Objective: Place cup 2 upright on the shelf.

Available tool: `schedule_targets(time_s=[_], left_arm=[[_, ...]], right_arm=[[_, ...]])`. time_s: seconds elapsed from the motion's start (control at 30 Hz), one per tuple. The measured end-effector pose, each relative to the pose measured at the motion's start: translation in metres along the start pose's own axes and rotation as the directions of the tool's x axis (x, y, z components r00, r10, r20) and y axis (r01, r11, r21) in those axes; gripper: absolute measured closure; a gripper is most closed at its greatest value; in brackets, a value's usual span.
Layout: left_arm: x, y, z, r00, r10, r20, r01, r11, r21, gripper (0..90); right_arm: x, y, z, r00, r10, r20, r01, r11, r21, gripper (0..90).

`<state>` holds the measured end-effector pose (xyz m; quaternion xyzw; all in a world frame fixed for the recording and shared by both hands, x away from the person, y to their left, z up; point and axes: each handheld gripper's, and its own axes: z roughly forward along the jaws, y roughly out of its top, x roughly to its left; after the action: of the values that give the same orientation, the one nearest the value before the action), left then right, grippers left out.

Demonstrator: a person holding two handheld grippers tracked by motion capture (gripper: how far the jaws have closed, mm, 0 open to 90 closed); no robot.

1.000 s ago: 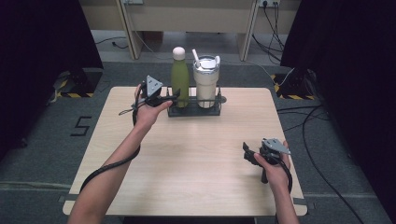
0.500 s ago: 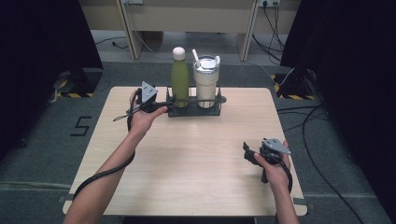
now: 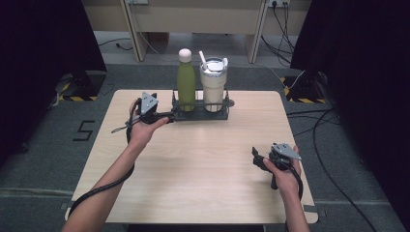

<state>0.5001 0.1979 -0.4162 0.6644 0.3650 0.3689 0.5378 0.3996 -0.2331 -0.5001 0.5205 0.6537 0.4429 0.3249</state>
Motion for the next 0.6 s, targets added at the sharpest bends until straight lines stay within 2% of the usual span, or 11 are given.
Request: schedule_targets(time_s=[0.17, 0.43, 0.6], left_arm=[[-0.001, -0.003, -0.008, 1.0000, -0.003, 0.007, 0.003, 1.0000, -0.002, 6.1], [-0.001, -0.011, -0.020, 0.9992, -0.035, 0.021, 0.035, 0.9994, 0.001, 6.0], [-0.002, -0.015, -0.028, 0.9992, -0.035, 0.021, 0.035, 0.9994, -0.004, 6.0]], right_arm=[[0.000, 0.000, 0.000, 1.0000, -0.001, 0.000, 0.001, 1.000, 0.001, 14.8], [0.000, 0.000, 0.000, 1.0000, 0.001, 0.002, -0.001, 1.000, 0.000, 14.8], [0.000, 0.000, 0.000, 1.0000, -0.003, 0.002, 0.003, 1.000, 0.001, 14.8]])
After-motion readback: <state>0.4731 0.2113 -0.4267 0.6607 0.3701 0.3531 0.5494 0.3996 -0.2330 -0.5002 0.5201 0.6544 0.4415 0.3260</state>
